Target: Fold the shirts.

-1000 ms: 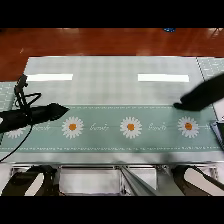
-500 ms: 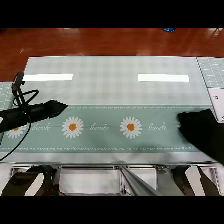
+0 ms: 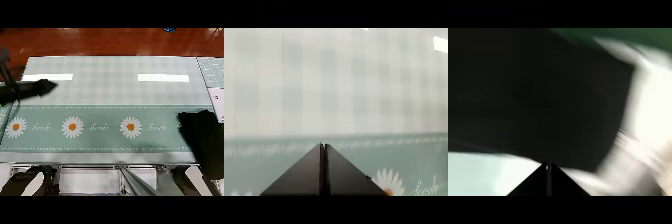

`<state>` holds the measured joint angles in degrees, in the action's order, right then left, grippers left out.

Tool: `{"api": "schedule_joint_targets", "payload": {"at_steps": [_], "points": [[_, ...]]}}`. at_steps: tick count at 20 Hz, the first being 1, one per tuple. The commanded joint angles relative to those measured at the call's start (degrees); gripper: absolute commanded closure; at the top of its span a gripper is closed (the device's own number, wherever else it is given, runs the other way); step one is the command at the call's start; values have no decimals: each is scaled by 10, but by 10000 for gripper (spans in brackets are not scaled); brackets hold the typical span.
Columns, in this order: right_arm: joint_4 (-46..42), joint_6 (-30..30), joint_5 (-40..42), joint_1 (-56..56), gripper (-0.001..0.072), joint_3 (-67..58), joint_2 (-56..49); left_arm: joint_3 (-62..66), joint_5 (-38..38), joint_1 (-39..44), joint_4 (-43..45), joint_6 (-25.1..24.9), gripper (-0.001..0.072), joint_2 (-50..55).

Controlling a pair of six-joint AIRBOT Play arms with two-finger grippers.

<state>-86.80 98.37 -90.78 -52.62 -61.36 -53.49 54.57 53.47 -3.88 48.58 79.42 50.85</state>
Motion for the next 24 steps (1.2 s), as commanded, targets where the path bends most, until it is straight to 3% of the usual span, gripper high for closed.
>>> {"api": "schedule_joint_targets", "payload": {"at_steps": [1, 3, 5, 7, 10, 13, 24], "points": [[280, -45, 143, 112, 680, -145, -76, 226, 57, 24, 0, -10, 687, 123], [327, -72, 202, 245, 681, -238, -134, 369, 111, 73, 29, 0, 688, 199], [286, -87, 191, 376, 681, -329, -200, 469, 166, 127, 141, 40, 688, 252], [170, -94, 181, 501, 681, -350, -248, 463, 186, 168, 265, 90, 687, 265], [-22, -59, 176, 624, 681, -313, -305, 337, 187, 193, 368, 121, 686, 265], [-51, -53, 170, 642, 681, -283, -337, 241, 185, 175, 374, 170, 686, 265], [-62, -55, 169, 642, 681, -283, -327, 240, 179, 171, 374, 167, 686, 265]]}}
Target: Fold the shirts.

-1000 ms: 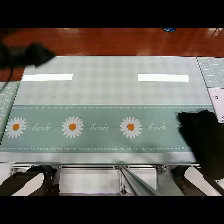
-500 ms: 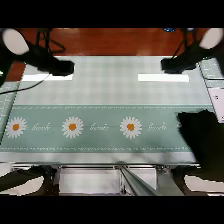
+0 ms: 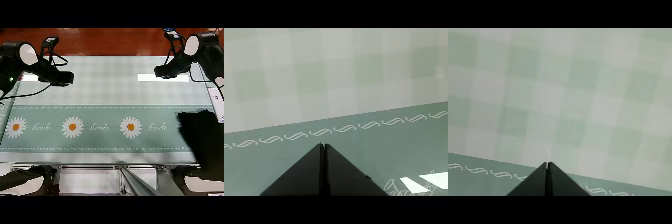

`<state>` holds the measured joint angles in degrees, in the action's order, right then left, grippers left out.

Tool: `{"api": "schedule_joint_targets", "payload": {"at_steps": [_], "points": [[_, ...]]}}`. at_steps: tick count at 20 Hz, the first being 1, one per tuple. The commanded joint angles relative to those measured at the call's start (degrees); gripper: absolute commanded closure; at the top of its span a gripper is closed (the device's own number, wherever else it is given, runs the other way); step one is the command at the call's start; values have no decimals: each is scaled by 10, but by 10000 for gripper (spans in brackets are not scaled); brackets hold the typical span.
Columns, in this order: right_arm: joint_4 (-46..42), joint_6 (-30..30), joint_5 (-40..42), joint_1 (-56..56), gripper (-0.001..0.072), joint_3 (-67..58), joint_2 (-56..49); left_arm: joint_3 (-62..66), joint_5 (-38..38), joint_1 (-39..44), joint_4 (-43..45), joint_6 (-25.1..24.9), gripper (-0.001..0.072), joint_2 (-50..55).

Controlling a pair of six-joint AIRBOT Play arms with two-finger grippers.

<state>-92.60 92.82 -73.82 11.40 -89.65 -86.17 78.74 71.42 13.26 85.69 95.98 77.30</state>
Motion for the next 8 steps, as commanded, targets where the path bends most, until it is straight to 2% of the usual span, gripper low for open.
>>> {"api": "schedule_joint_targets", "payload": {"at_steps": [1, 8], "points": [[-4, 0, -1, 2, 681, 0, 0, -2, 0, 0, 3, 2, 686, 0], [-4, 0, -1, 2, 681, 0, 0, -2, 0, 0, 3, 2, 686, 3]]}}
